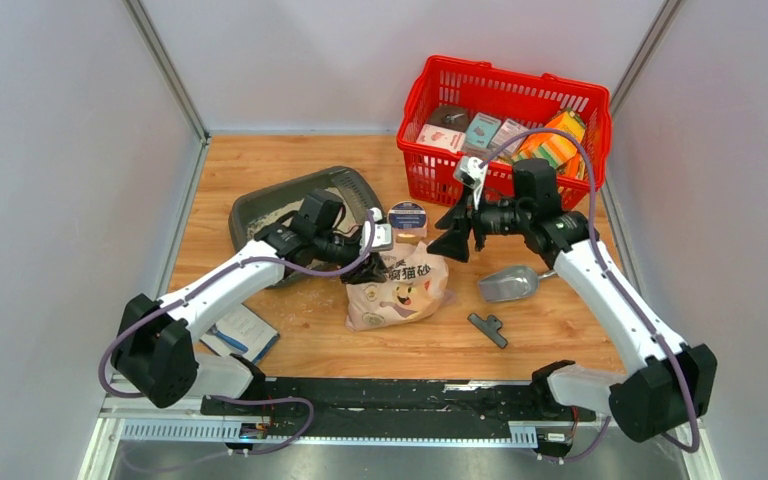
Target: Fill the litter box with clean litter
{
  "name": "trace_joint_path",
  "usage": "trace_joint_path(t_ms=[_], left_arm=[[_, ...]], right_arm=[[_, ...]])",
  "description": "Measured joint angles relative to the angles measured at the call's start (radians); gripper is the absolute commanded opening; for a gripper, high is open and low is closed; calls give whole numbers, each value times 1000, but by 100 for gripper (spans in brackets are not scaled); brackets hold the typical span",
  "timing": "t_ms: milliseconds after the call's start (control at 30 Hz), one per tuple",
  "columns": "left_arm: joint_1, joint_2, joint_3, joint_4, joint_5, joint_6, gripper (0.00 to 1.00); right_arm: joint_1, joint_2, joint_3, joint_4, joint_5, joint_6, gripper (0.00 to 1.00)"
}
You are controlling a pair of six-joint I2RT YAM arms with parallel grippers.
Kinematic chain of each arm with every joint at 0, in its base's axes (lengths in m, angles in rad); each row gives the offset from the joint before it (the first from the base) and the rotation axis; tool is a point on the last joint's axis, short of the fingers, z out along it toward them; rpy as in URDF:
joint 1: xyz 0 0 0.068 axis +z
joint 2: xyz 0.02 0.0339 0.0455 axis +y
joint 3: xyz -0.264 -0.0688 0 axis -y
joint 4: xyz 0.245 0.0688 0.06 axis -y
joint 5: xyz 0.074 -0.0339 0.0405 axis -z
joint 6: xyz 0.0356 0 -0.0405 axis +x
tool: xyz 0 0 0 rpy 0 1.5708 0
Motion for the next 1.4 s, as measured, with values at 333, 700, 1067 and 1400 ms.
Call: trace_joint_path(t_ms=[333,700,1067,1400], left_arm=[[113,-260,-48,166,-147,-439,78],[318,-322,-270,235,-245,-902,78],[333,-147,-302,479,-53,-1162,70],[333,-111,-329,656,60,-1267,40]], right_arm=[[-27,71,-192,147,109,340,73],[-51,132,-242,365,34,553,70],[-29,173,-270,462,-27,624,63],[-19,179,-288,483,-35,670,31]])
